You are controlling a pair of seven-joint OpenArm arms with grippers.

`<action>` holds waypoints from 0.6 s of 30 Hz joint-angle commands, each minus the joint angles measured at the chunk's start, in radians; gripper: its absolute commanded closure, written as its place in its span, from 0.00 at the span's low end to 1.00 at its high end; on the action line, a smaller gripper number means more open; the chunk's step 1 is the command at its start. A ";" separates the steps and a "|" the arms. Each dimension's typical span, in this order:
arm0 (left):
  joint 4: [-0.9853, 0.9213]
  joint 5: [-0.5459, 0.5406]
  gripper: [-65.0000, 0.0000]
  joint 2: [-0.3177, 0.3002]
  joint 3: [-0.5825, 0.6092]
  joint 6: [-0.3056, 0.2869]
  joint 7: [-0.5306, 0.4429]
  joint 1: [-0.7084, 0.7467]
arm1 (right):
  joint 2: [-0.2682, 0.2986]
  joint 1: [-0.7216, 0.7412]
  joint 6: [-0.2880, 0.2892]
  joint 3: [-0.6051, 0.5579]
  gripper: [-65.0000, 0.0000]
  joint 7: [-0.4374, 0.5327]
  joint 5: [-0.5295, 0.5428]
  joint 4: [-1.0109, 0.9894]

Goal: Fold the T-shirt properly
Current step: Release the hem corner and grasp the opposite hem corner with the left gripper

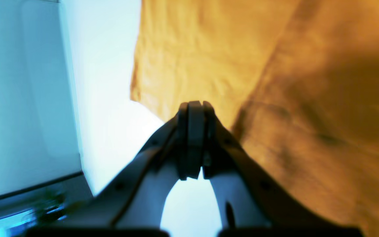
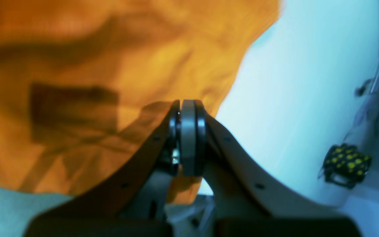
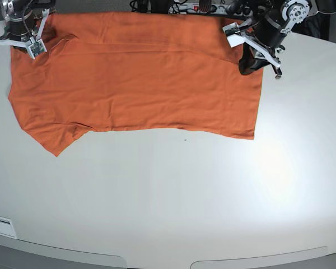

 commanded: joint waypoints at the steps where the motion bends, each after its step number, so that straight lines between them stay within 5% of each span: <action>1: 0.019 0.039 1.00 -0.016 -0.004 0.031 0.002 -0.001 | 0.010 -0.008 -0.027 0.006 1.00 0.008 -0.032 0.041; 5: 0.019 0.133 1.00 -0.016 -0.007 0.158 0.080 -0.039 | 0.010 -0.008 -0.096 0.006 1.00 0.008 -0.148 0.130; 8: 0.018 0.017 1.00 -0.012 -0.068 0.168 0.091 -0.102 | 0.010 -0.008 -0.132 0.006 1.00 0.007 -0.204 0.130; 13: -0.032 -0.387 1.00 0.046 -0.367 0.062 -0.039 -0.167 | 0.010 -0.008 -0.131 0.006 1.00 0.007 -0.215 0.130; 18: -0.187 -0.846 1.00 0.165 -0.653 -0.105 -0.151 -0.215 | 0.010 -0.008 -0.131 0.006 1.00 0.007 -0.216 0.130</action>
